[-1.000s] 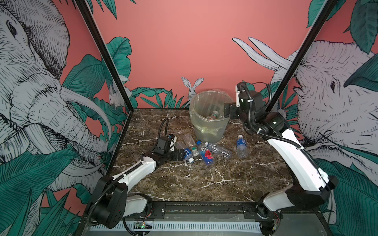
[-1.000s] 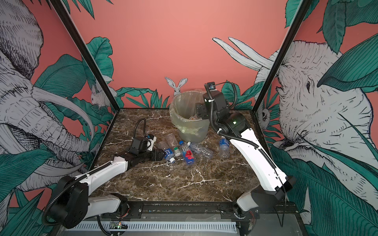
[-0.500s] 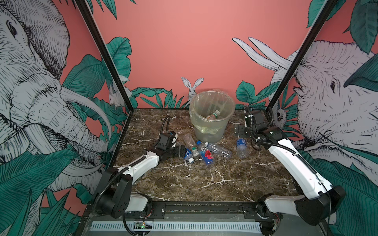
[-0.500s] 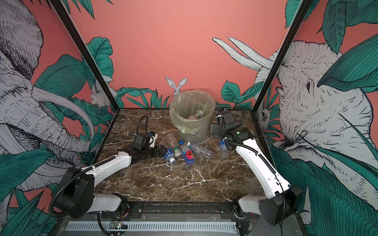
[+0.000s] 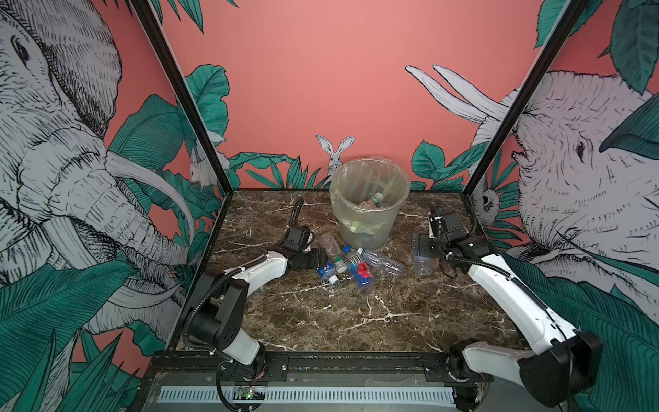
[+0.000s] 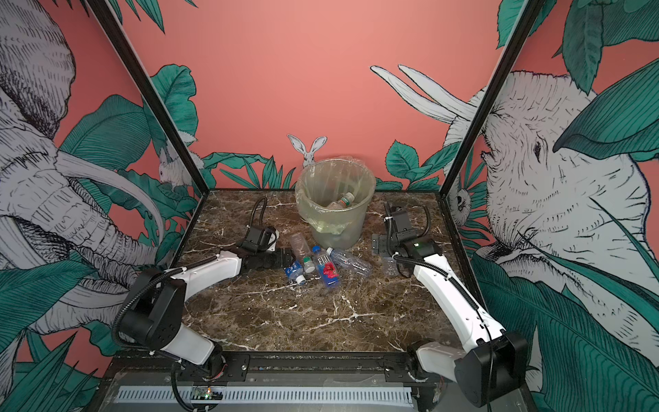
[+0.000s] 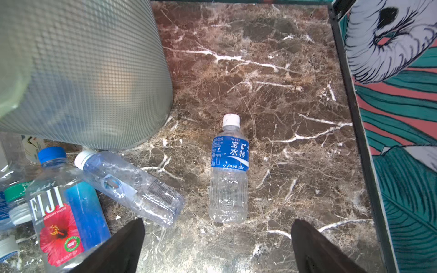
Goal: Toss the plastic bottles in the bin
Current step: 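Withdraw the right gripper from the bin while the left gripper grasps a blue-labelled bottle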
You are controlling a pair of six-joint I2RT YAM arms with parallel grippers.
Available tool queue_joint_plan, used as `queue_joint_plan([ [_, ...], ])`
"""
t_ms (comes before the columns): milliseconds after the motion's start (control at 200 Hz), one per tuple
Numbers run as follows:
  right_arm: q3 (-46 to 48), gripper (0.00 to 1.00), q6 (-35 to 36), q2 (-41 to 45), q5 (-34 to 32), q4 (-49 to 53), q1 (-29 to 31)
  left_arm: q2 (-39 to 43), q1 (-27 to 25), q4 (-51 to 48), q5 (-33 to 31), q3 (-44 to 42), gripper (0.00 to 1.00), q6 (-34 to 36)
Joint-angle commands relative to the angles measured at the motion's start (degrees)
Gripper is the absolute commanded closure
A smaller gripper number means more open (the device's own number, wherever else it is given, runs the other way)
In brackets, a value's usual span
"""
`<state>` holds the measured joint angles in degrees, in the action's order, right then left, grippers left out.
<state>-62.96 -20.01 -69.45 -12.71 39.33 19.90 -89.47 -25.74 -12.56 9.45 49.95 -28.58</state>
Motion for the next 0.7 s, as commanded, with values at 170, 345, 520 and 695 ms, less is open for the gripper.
queue_joint_plan([
  [170, 2.21, 0.01, -1.39, 0.80, 2.82, -3.55, -0.51, -2.24, -0.37, -8.71, -4.08, 2.43, 0.10, 2.51],
  [345, 3.76, 0.01, -2.13, 0.84, 3.46, -4.34, -0.53, -2.26, -0.45, -11.67, -6.49, 3.15, 0.12, 4.87],
  [520, 5.38, 0.01, -3.07, 0.80, 4.26, -5.18, -0.62, -3.95, -0.47, -14.29, -7.87, 4.76, 0.13, 7.61],
  [695, 6.17, 0.01, -3.02, 0.80, 4.16, -5.45, -0.49, -4.18, -0.45, -14.32, -8.16, 4.62, 0.16, 8.76],
])
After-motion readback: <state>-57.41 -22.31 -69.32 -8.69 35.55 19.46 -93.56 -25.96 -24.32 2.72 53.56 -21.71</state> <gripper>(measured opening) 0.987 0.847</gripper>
